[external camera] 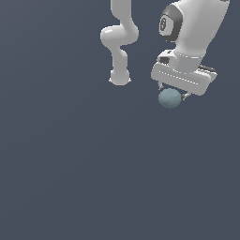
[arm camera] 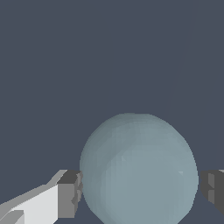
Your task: Pick up the object and move it to a goal position.
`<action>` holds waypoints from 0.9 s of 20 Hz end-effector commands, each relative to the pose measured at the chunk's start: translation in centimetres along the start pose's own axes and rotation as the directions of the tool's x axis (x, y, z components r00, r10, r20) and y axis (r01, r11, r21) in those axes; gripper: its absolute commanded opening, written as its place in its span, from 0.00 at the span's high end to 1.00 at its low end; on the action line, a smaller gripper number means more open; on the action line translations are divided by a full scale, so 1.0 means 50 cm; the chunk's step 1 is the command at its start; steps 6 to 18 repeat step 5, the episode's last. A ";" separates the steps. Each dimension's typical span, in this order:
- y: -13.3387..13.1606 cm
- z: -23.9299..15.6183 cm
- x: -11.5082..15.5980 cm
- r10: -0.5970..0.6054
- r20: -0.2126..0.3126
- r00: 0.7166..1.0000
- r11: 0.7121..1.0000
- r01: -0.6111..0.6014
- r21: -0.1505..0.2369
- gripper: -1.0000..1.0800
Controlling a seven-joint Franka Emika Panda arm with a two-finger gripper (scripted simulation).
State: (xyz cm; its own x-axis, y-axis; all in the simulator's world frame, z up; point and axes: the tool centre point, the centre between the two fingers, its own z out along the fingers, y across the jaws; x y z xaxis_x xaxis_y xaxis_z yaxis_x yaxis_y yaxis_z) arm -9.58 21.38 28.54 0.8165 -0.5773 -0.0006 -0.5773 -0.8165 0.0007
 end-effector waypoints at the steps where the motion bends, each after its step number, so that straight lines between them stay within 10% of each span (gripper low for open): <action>1: -0.002 -0.016 0.008 0.000 0.000 1.000 1.000 0.000 0.001 1.00; 18: -0.003 -0.025 0.013 0.000 0.000 1.000 1.000 0.000 0.001 1.00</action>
